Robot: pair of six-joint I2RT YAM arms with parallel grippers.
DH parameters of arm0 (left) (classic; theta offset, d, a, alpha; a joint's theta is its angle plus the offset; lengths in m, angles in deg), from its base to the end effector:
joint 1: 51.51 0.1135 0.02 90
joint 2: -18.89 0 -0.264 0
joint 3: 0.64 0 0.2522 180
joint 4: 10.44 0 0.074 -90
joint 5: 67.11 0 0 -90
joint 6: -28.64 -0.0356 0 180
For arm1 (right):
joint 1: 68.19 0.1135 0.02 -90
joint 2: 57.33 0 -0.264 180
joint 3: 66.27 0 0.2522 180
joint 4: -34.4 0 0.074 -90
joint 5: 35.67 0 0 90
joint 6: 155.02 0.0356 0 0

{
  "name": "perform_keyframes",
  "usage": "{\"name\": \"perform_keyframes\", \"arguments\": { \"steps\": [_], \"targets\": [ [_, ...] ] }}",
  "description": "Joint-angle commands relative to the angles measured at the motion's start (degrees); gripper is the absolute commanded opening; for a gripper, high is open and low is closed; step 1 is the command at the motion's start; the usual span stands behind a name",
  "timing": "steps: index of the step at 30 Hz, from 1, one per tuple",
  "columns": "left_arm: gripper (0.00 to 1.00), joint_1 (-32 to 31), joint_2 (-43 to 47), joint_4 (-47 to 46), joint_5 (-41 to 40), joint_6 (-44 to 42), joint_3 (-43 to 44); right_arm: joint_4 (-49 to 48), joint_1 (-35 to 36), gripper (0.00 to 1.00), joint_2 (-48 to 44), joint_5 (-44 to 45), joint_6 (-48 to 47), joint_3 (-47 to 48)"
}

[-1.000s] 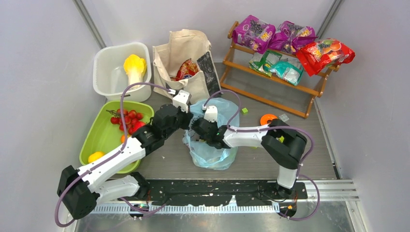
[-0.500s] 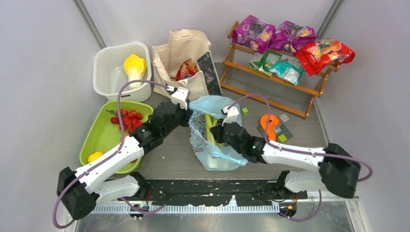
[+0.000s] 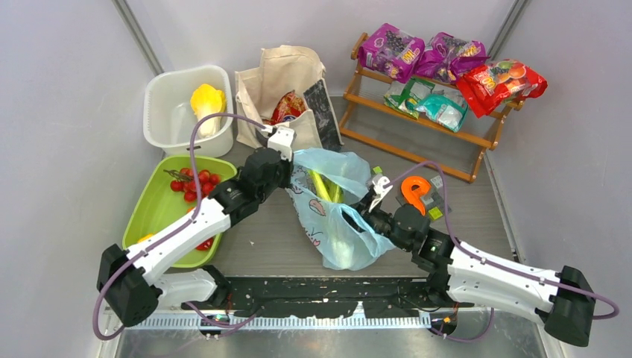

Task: Untie the knot of the grocery bags and take out the mixed food
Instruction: Pick up the fake vegetable from the takeout bag.

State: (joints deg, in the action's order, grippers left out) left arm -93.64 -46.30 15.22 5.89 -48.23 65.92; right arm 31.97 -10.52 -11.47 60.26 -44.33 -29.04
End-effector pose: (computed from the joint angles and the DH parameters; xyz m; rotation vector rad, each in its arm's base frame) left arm 0.1997 -0.1666 0.3147 0.3109 1.9657 -0.3310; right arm 0.1070 0.1622 0.2533 -0.4822 1.7008 0.9301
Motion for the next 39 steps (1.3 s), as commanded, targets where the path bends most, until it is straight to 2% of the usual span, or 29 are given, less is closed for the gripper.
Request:
{"name": "perform_keyframes", "arguments": {
  "steps": [1,6,10,12,14,18,21,26,30,35,39],
  "targets": [
    [0.03,1.48,-3.89,0.94,-0.63,0.34,4.87,1.05,0.61,0.05,-3.66,-11.24,-2.76,2.18],
    [0.07,1.65,-8.20,3.56,-1.00,-0.89,9.28,0.71,2.32,0.05,-8.54,-10.47,-2.09,1.72],
    [0.18,1.86,-7.43,3.45,-0.72,-1.26,8.08,-0.56,2.36,0.05,-13.46,-6.66,-2.41,0.95],
    [0.32,1.94,-5.64,2.93,0.19,-1.26,7.08,-1.39,2.41,0.05,-15.92,-3.49,-2.98,0.55],
    [0.52,1.96,-3.10,2.51,2.00,-1.78,6.40,-2.84,2.39,0.05,-18.15,-1.15,-3.98,0.19],
    [0.82,1.96,4.24,-0.71,9.33,-4.39,3.49,-5.61,2.38,0.05,-19.32,2.86,-9.36,1.04],
    [0.92,1.91,9.92,-4.06,15.81,-5.82,0.93,-7.41,2.44,0.05,-17.21,5.55,-12.53,3.02],
    [0.96,1.95,17.20,-2.42,19.76,-3.75,1.06,-11.20,2.36,0.05,-13.36,6.67,-16.92,6.39],
    [0.98,1.96,19.85,-5.31,25.66,4.16,1.87,-12.98,2.36,0.05,-9.36,5.42,-20.09,10.41],
    [0.99,1.96,17.23,-12.17,32.72,16.35,4.56,-15.73,2.38,0.05,-5.42,2.59,-22.64,16.35],
    [1.00,1.95,12.57,-21.32,39.71,24.44,6.01,-17.32,2.30,0.05,-2.67,-0.03,-23.05,19.52]
  ]
}}
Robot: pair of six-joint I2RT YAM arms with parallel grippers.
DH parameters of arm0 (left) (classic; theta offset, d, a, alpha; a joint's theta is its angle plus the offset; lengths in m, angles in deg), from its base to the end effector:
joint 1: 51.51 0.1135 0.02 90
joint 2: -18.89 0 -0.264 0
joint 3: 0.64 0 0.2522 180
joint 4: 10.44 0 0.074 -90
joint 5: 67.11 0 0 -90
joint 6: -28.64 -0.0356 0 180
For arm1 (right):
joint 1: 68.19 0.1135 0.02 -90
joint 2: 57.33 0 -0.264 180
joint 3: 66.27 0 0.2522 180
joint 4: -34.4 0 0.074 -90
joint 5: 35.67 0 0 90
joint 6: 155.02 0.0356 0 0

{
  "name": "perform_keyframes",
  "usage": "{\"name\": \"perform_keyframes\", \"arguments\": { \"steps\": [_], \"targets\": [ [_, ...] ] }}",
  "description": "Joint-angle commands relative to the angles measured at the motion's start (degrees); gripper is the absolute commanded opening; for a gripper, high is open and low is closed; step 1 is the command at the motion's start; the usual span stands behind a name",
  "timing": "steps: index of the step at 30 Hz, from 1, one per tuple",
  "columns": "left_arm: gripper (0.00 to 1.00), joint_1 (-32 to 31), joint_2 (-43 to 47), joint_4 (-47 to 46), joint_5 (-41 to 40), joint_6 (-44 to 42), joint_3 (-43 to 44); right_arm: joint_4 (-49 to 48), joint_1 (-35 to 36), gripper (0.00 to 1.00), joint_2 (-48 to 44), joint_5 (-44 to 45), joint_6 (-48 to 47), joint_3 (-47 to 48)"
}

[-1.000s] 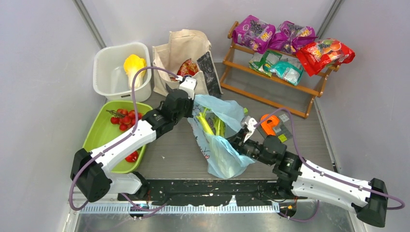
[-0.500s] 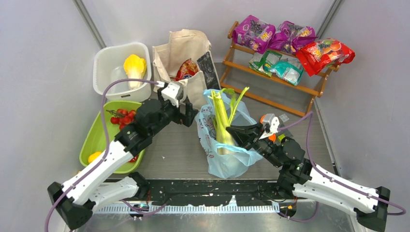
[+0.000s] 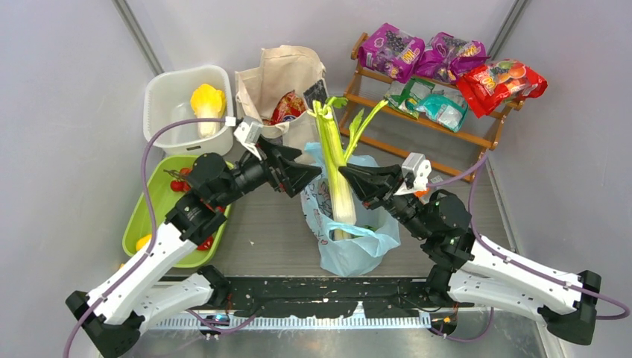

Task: Untie the knot of the grocery bags and take out the mixed food
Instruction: Pick up the fake vegetable from the takeout bag.

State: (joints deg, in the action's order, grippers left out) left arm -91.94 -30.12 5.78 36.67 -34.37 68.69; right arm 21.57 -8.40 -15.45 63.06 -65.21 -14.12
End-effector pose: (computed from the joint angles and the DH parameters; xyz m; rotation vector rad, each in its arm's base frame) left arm 0.1404 -0.1307 0.4081 0.3923 1.5598 -1.1113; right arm 0.0912 0.1459 0.3775 -0.4815 1.1127 0.8262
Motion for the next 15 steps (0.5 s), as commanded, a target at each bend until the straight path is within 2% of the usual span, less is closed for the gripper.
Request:
{"name": "perform_keyframes", "arguments": {
  "steps": [1,8,15],
  "targets": [
    [1.00,0.25,-4.82,-13.45,10.27,11.78,3.82,-7.06,0.21,0.05,1.68,-3.72,-2.14,5.40],
    [1.00,0.26,-9.24,-24.12,17.46,17.29,5.56,-6.55,0.26,0.05,3.74,-5.62,-1.30,7.13],
    [0.99,0.21,-11.15,-24.61,16.46,17.49,7.54,-4.64,0.25,0.05,3.57,-7.83,-0.82,7.40]
  ]
}}
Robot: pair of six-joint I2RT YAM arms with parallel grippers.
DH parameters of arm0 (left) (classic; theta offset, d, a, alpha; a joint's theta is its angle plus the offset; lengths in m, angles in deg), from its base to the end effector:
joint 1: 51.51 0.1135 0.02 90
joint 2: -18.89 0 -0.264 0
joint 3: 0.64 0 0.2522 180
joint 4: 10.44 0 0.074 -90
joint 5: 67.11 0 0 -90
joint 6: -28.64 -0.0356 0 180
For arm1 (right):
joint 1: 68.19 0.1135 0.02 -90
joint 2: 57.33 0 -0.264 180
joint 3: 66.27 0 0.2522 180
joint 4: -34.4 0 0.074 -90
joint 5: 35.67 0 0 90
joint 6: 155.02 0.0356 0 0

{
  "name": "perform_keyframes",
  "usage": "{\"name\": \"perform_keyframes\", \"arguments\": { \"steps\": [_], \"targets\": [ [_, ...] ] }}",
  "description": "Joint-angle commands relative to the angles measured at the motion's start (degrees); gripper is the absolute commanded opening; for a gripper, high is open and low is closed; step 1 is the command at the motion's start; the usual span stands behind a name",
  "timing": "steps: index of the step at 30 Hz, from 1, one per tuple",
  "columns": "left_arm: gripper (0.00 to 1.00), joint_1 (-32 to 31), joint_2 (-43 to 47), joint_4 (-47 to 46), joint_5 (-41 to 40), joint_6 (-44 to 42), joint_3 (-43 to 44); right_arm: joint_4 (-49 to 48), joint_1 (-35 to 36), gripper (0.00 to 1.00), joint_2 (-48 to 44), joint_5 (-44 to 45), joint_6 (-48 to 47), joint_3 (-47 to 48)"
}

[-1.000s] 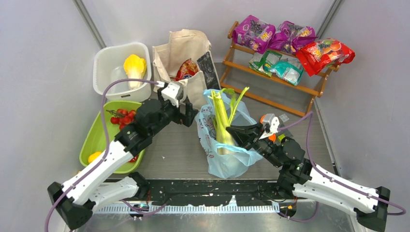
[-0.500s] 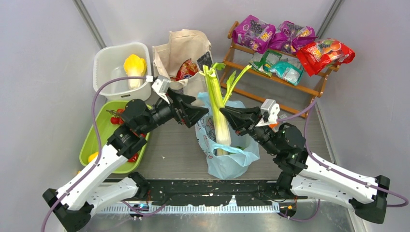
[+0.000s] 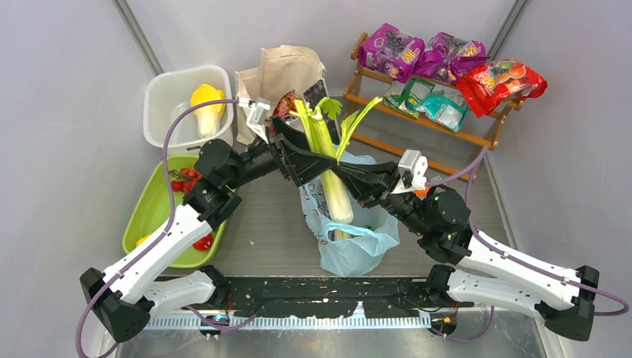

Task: Untie the knot of the grocery bags and take out the mixed food
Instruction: Pick up the fake vegetable from the takeout bag, then place the fake vegetable in the bin.

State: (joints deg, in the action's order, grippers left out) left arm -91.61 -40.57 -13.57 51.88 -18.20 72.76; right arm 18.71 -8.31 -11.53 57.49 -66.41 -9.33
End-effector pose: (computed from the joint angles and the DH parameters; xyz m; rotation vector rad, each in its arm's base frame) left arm 0.1657 -0.1621 0.4325 0.4528 1.4145 -1.5311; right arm 0.0926 0.1557 0.4009 -0.5389 1.0106 0.8816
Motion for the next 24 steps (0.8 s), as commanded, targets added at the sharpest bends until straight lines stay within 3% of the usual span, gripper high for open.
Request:
{"name": "perform_keyframes", "arguments": {
  "steps": [1,19,21,22,24],
  "targets": [
    [1.00,-0.08,-0.84,-5.53,0.90,1.39,3.73,-1.50,0.15,0.05,-0.36,-2.35,0.44,2.53],
    [0.97,-0.16,-6.22,7.12,6.53,0.55,9.01,8.09,0.15,0.05,1.62,-7.63,-0.32,5.61],
    [0.79,-0.16,-6.44,7.17,6.95,0.58,9.01,9.05,0.15,0.05,2.03,-7.68,-0.56,6.21],
    [0.58,-0.16,-6.50,7.04,7.11,0.53,9.01,9.19,0.15,0.05,2.24,-7.54,-0.60,6.30],
    [0.29,-0.16,-6.40,7.32,7.11,0.25,9.04,9.28,0.15,0.05,2.23,-6.86,-0.36,6.18]
  ]
}}
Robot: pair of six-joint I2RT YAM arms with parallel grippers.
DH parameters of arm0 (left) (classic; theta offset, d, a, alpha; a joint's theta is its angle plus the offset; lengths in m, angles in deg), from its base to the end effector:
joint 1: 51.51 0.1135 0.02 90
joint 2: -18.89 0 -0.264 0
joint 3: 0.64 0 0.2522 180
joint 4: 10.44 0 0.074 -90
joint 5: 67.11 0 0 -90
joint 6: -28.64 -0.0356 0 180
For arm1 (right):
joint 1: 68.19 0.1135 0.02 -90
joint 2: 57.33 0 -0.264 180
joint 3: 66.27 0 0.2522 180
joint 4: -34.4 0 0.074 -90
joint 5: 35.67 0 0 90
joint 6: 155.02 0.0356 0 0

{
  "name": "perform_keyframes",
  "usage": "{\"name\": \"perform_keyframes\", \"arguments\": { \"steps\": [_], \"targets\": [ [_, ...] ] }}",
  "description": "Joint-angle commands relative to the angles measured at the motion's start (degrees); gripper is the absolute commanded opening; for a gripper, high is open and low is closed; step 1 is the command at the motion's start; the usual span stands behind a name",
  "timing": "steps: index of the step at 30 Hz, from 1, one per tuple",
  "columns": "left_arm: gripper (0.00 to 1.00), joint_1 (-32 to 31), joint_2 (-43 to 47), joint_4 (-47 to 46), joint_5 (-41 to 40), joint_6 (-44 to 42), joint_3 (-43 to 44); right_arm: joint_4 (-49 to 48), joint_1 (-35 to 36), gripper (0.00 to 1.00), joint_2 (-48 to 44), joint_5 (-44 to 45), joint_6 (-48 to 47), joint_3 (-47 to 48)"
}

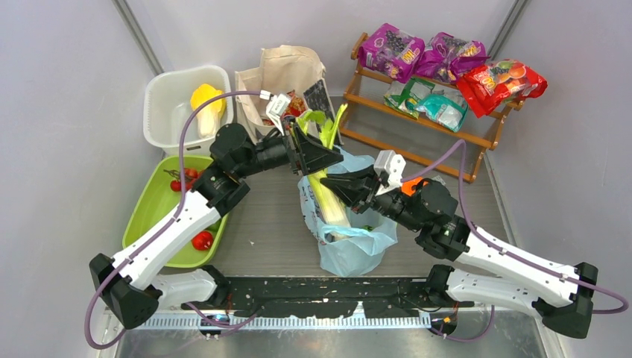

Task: Untie the knot of the grocery bags and take out the mixed food
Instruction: Place the fake vegetable in the bin.

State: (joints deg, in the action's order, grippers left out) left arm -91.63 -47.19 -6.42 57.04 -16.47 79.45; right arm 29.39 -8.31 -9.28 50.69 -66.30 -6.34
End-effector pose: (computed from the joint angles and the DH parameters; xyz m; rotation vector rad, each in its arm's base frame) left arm 0.1856 -0.1825 0.4338 0.5009 1.5680 -1.5945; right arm 0.0960 0.1699 0.3936 -0.7261 1.1167 0.9152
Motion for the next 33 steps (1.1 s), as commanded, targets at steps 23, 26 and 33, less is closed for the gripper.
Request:
{"name": "perform_keyframes", "arguments": {
  "steps": [23,26,33],
  "targets": [
    [0.00,21.40,5.49,39.52,-30.49,-36.07,27.88,0.08,0.15,0.96,-8.30,13.18,-0.34,-1.12],
    [0.00,26.03,3.29,37.26,-35.33,-40.26,29.48,0.48,0.14,0.95,-9.61,13.18,-0.47,-1.76],
    [0.00,35.58,-8.44,31.92,-41.62,-47.22,35.10,1.84,0.19,0.95,-11.58,12.60,0.75,-3.27]
  ]
}}
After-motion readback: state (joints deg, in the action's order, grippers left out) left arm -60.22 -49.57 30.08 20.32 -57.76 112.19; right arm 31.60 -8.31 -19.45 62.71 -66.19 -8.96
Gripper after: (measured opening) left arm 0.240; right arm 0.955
